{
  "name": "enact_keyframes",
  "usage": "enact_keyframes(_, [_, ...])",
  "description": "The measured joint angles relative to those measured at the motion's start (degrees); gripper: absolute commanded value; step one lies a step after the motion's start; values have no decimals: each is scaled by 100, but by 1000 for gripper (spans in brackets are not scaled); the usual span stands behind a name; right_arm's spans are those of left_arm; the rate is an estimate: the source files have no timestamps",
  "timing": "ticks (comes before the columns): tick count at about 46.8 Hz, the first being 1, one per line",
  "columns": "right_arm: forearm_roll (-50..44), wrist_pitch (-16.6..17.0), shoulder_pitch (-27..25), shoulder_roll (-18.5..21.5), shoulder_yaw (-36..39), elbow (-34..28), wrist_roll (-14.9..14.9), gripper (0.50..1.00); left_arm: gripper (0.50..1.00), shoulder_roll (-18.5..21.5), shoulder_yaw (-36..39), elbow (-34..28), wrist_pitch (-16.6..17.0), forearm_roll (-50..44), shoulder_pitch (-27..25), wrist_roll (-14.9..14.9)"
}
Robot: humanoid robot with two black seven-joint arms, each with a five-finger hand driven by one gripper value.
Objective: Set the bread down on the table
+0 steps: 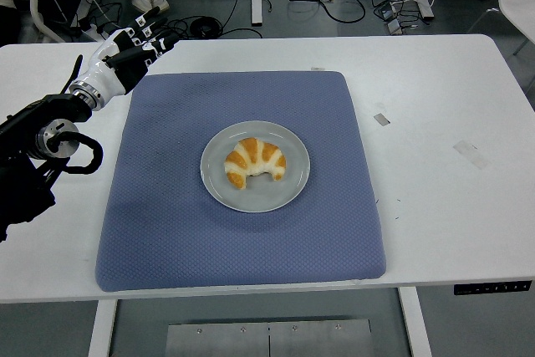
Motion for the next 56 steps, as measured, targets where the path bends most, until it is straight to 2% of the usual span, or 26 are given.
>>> enact_keyframes(56, [0,0,0,0,0,0,0,1000,980,21,-13,-17,14,24,-88,-39])
